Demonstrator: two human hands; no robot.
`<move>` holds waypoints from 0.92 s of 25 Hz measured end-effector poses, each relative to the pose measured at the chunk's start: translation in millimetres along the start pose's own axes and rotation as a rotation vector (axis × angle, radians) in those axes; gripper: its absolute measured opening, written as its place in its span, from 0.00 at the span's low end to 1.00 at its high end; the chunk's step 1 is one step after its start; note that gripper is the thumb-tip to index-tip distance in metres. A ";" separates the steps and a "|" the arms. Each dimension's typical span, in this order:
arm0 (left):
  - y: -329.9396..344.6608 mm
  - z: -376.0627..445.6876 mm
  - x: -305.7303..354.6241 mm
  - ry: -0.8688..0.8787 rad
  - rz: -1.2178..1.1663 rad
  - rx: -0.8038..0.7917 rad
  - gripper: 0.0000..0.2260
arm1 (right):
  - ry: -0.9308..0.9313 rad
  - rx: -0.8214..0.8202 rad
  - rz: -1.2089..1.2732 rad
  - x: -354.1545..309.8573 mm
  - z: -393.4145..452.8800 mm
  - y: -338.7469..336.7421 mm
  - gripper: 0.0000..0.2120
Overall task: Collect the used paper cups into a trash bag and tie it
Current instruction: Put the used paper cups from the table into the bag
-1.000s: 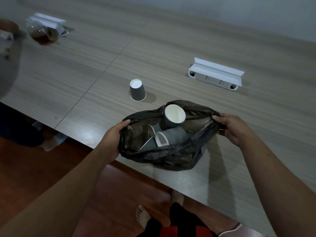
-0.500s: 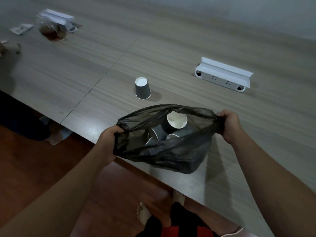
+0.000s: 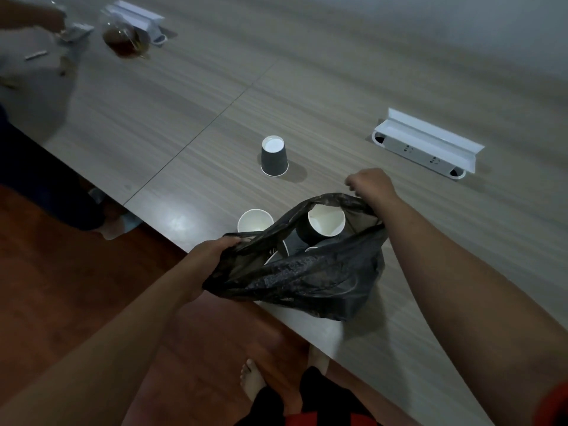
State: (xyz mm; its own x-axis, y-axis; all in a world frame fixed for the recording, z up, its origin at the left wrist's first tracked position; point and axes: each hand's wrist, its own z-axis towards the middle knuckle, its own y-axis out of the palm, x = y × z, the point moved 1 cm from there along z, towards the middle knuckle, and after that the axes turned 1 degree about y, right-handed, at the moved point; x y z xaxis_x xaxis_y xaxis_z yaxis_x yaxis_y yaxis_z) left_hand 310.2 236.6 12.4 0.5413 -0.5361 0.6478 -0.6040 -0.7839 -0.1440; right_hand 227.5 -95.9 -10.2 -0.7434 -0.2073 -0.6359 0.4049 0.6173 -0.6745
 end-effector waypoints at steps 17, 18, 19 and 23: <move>-2.6 16.3 -7.8 -0.071 -0.227 0.169 0.10 | -0.467 -0.598 -0.595 -92.4 -8.6 117.4 0.20; -2.6 16.1 -8.4 -0.074 -0.224 0.172 0.10 | -0.462 -0.591 -0.612 -91.8 -8.6 122.8 0.20; -2.0 15.0 -8.6 -0.081 -0.224 0.173 0.09 | -0.460 -0.568 -0.620 -90.8 -7.8 127.0 0.19; -2.2 15.0 -10.5 -0.105 -0.215 0.181 0.09 | -0.492 -0.442 -0.709 -87.5 -8.0 138.6 0.10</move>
State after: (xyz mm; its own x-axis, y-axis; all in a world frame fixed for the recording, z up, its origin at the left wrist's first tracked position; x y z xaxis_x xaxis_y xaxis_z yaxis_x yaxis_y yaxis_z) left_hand 314.5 239.3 -5.3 0.7087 -0.3733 0.5987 -0.3596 -0.9212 -0.1487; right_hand 344.4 13.9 -45.0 -0.3916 -0.8735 -0.2891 -0.3630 0.4354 -0.8238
